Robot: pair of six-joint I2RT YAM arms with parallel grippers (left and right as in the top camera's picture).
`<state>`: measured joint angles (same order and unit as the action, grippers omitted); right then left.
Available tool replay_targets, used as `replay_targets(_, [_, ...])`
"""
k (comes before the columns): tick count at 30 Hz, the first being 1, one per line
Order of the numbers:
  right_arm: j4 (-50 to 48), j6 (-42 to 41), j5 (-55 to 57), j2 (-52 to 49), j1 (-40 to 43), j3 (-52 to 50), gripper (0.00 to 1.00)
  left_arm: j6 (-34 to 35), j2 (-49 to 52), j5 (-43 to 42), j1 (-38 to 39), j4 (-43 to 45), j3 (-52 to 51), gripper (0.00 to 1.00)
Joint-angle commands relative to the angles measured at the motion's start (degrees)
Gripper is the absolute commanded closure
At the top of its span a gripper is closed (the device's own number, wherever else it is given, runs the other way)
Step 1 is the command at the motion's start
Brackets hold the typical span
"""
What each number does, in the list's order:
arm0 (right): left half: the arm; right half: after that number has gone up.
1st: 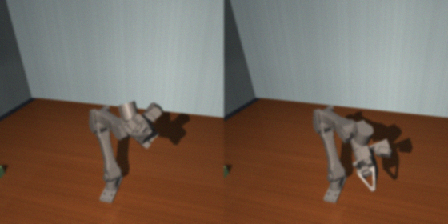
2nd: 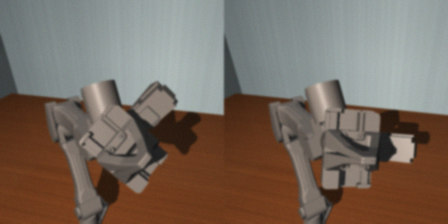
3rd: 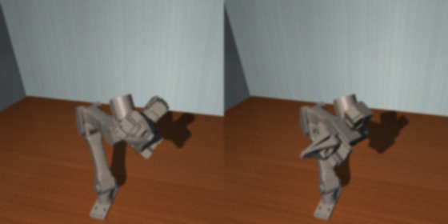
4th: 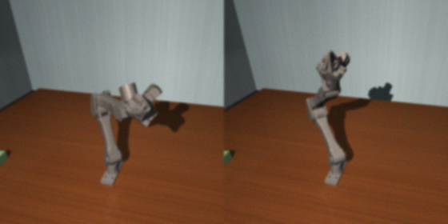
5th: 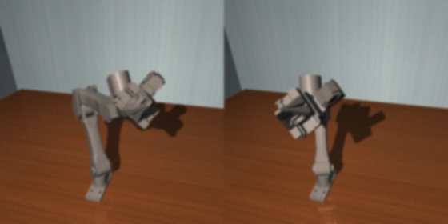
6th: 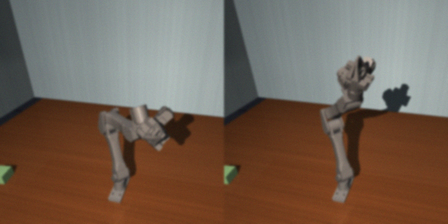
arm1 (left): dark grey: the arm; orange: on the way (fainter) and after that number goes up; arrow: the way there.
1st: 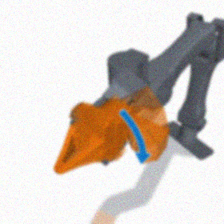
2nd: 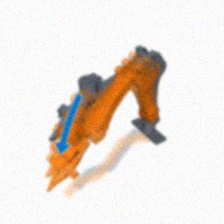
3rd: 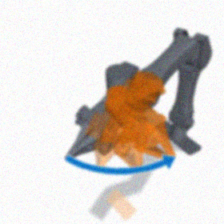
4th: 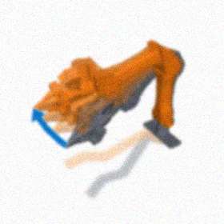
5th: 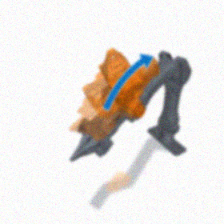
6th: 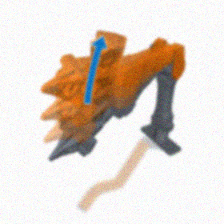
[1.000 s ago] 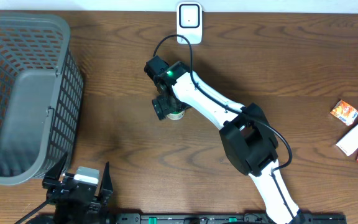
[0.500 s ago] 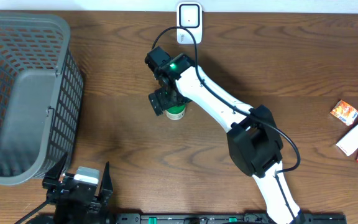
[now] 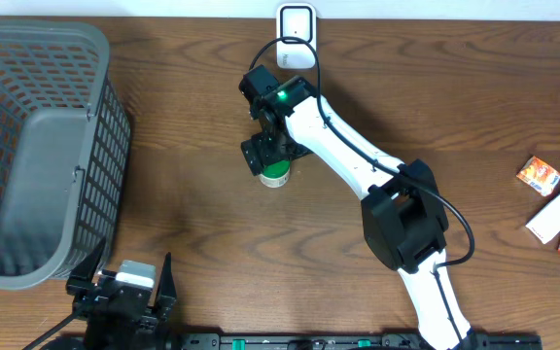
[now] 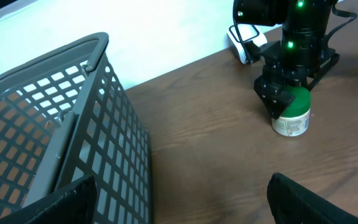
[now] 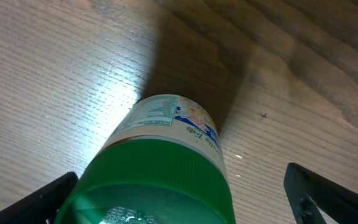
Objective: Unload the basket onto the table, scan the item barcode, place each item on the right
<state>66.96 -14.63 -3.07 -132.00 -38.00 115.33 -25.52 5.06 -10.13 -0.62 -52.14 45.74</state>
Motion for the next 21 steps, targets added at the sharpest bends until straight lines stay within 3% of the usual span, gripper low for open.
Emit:
replay_targets(1, [0.20,1.92,-0.50,1.55,-0.22,-0.42,0.01,0.28,-0.35,0.31,0.11,0.09,0.22,0.13])
replay_targets(21, [-0.09,2.05,-0.48,-2.73,-1.29,-0.42,0.01,0.28,-0.35,0.31,0.11,0.09,0.22,0.13])
